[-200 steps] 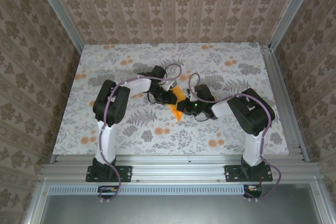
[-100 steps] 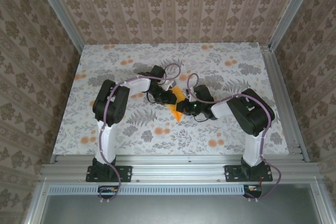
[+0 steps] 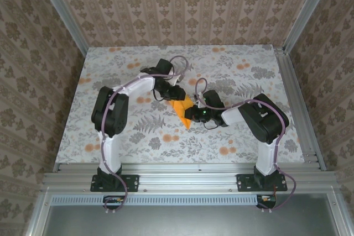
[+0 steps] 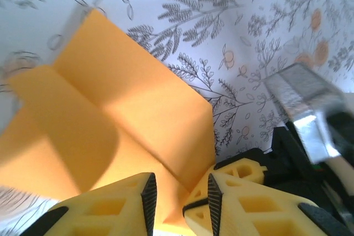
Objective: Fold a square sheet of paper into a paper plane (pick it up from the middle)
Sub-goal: Fourth fold the wing at the center of the table.
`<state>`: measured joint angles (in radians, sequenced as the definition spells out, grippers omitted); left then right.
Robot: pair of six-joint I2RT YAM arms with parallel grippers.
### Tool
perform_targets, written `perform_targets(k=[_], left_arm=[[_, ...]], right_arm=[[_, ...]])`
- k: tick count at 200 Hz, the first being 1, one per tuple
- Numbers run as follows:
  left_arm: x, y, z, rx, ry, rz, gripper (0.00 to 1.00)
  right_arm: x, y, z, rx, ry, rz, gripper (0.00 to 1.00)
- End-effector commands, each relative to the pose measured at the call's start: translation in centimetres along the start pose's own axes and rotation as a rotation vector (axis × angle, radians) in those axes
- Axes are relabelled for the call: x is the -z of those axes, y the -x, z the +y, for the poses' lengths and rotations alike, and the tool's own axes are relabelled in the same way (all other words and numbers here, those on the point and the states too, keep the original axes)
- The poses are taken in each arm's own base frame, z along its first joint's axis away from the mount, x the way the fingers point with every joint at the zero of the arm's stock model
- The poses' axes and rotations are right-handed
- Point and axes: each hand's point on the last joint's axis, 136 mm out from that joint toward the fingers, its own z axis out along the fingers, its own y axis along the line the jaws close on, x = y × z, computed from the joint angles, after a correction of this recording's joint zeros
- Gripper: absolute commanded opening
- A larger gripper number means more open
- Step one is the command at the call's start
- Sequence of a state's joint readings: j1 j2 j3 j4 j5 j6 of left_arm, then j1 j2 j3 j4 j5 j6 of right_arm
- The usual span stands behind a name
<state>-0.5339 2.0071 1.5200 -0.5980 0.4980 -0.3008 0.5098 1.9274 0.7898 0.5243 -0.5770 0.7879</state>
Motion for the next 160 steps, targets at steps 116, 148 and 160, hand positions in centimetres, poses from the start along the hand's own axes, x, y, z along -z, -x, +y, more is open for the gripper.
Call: perform_targets(k=[116,148,160], left_arm=[[-1.1,-3.1,2.3,0.325,-0.036,-0.190,0.37],[-1.3,-2.9,2.4,0.320,-0.045,-0.189,0.32],[-1.6,-3.2,2.7,0.328,-0.038,-0.178,0.31]], right_arm=[[-0.5,-3.1,-2.8,-0.060,-0.090,0.094,0.15],[-0.6,-3.3,-2.8,-0.062,-0.091,0.100,0.15],[-0.5,-3.2,-2.8,-0.061,-0.092,0.096,0.15]])
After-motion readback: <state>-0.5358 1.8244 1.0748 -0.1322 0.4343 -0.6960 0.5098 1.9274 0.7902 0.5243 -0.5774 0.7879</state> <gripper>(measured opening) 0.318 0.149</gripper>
